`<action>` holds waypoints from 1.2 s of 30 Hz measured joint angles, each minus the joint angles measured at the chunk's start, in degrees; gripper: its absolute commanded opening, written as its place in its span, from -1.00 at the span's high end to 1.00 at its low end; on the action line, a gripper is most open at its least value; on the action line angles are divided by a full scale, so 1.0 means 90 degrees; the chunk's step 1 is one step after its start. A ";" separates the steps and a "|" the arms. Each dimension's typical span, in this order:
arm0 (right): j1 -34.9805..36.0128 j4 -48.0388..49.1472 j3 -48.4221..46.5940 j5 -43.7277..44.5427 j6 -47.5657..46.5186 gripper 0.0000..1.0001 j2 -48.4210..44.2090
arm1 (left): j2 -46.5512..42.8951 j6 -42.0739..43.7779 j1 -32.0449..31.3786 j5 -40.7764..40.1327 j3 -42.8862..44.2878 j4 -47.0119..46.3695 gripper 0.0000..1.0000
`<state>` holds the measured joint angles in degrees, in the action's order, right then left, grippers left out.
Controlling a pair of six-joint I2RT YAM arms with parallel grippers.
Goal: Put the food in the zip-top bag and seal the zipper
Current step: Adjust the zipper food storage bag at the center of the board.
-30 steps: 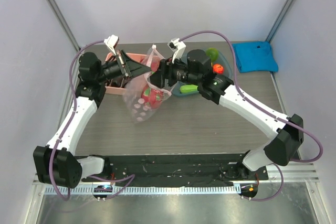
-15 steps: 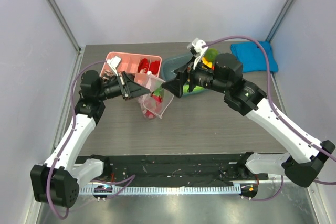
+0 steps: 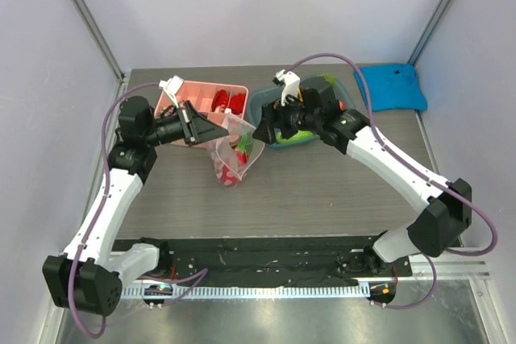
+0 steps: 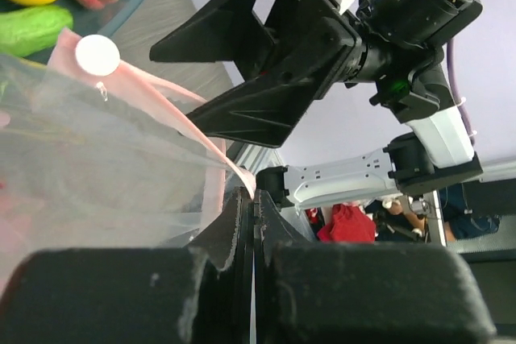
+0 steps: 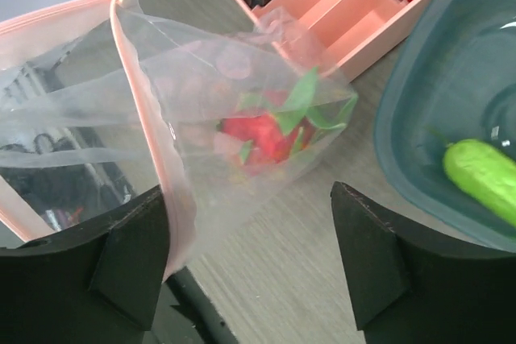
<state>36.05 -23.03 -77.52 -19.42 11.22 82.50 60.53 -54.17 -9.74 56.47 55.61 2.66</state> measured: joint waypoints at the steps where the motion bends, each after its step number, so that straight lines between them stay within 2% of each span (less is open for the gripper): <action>1: 0.0010 0.0002 0.0000 -0.0068 0.0044 0.22 0.0095 | 0.0005 0.0114 -0.0002 -0.0046 0.0051 0.0236 0.99; 3: 0.0015 0.0010 -0.0002 -0.0187 0.0102 0.98 0.0238 | 0.0034 0.0410 -0.0002 -0.0197 0.0248 0.0816 1.00; 7: 0.0024 -0.0083 -0.0100 -0.0396 0.0257 0.98 0.0393 | 0.0177 0.1358 -0.0012 -0.1015 0.1078 0.2642 1.00; 10: 0.0024 -0.0138 -0.0267 -0.0646 0.0403 0.98 0.0367 | 0.0306 0.2268 -0.0032 -0.2268 0.1984 0.4165 1.00; 12: 0.0024 -0.0114 -0.0335 -0.0850 0.0561 0.98 0.0255 | 0.0216 0.2812 -0.0034 -0.3118 0.2312 0.4782 0.99; 14: 0.0032 -0.0119 -0.0384 -0.1018 0.0724 0.98 0.0083 | -0.0012 0.3276 -0.0044 -0.3755 0.2368 0.5246 1.00; 18: 0.0134 -0.0126 -0.0580 -0.1299 0.0877 0.98 -0.0102 | -0.0321 0.3886 -0.0355 -0.4323 0.2458 0.5906 1.00; 25: 0.0070 -0.0423 -0.1056 -0.1433 0.0950 0.97 0.0238 | 0.0282 0.4182 -0.0663 -0.4665 0.2914 0.6326 1.00; 30: -0.0017 -0.0627 -0.1122 -0.1265 0.0559 0.35 0.0410 | 0.0653 0.4048 -0.0733 -0.4663 0.2900 0.6258 1.00; 31: -0.0056 -0.0663 -0.1110 -0.1243 0.0478 0.12 0.0418 | 0.0685 0.4007 -0.0758 -0.4663 0.2900 0.6190 1.00; 32: -0.0124 -0.0692 -0.1103 -0.1239 0.0420 -0.26 0.0418 | 0.0707 0.3963 -0.0775 -0.4665 0.2900 0.6118 1.00; 33: -0.0187 -0.0702 -0.1100 -0.1234 0.0406 -0.38 0.0418 | 0.0724 0.3898 -0.0794 -0.4670 0.2900 0.6016 1.00; 34: -0.0284 -0.0709 -0.1100 -0.1239 0.0359 -0.58 0.0418 | 0.0748 0.3852 -0.0799 -0.4690 0.2902 0.5914 1.00; 36: -0.0493 -0.0709 -0.1103 -0.1234 0.0301 -0.73 0.0418 | 0.0833 0.3738 -0.0818 -0.4750 0.2948 0.5763 1.00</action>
<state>31.62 -29.41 -87.44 -30.52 13.93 86.26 68.03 -20.53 -17.10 13.72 82.15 54.52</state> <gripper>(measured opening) 0.721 0.014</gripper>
